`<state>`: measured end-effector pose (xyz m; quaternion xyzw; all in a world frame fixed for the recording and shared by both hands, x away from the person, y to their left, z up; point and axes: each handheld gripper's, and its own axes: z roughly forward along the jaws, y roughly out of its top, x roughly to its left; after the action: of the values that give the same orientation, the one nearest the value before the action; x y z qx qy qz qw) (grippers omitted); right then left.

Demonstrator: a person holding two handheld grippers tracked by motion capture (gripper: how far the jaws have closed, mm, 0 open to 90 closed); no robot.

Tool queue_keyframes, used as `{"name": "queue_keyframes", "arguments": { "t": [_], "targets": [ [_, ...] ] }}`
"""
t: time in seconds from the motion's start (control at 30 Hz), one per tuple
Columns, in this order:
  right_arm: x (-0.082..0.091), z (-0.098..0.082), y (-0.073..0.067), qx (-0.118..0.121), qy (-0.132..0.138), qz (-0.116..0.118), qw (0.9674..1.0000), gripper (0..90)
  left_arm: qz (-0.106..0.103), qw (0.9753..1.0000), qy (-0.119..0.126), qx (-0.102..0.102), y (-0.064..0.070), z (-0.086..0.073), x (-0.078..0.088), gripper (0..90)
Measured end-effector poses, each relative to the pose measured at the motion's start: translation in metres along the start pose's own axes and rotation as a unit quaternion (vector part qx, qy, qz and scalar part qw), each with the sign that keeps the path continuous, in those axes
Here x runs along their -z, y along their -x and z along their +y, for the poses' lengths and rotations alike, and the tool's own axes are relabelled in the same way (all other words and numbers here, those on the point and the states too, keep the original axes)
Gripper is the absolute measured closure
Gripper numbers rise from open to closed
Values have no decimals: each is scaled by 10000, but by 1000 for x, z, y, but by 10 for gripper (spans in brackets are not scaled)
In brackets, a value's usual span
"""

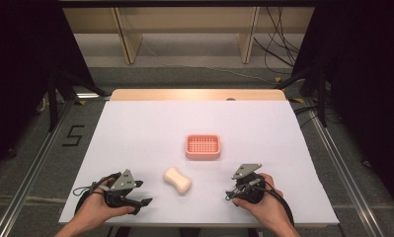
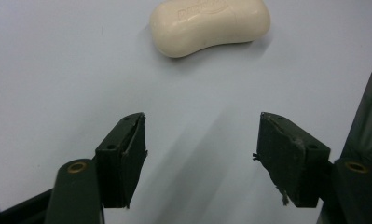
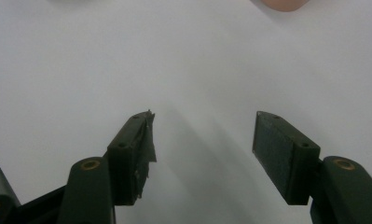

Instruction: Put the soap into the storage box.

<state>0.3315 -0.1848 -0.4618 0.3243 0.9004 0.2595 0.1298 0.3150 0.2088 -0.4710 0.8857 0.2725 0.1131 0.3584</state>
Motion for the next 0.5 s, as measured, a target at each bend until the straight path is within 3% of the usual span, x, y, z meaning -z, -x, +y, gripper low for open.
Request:
{"name": "queue_keyframes", "arguments": {
  "t": [0.03,0.07,0.2,0.27,0.3,0.33,0.4,0.43,0.5],
  "targets": [
    [-2,0,0,-26,49,-26,10000,387,-10,10000,5,11,0,2,0,324],
    [-1,0,1,-36,-40,19,10000,385,-4,10000,-65,-70,-1,4,-1,321],
    [-1,1,2,-93,19,-16,10000,375,-91,9992,-221,-322,-3,15,-4,307],
    [0,1,2,-103,1,42,9999,371,-256,9978,-396,-461,-4,21,-7,295],
    [0,1,2,-103,1,42,9999,371,-256,9978,-396,-461,-4,21,-7,294],
    [-1,1,1,-83,56,17,9999,369,-252,9965,-492,-632,-6,24,-8,294],
    [-1,1,1,-126,82,13,9999,368,-285,9954,-586,-708,-11,32,-11,294],
    [0,1,2,-111,18,40,9999,367,-312,9937,-658,-853,-15,36,-12,291],
    [1,2,2,-147,11,55,9999,366,-329,9938,-650,-834,-16,38,-13,286]
  ]
}}
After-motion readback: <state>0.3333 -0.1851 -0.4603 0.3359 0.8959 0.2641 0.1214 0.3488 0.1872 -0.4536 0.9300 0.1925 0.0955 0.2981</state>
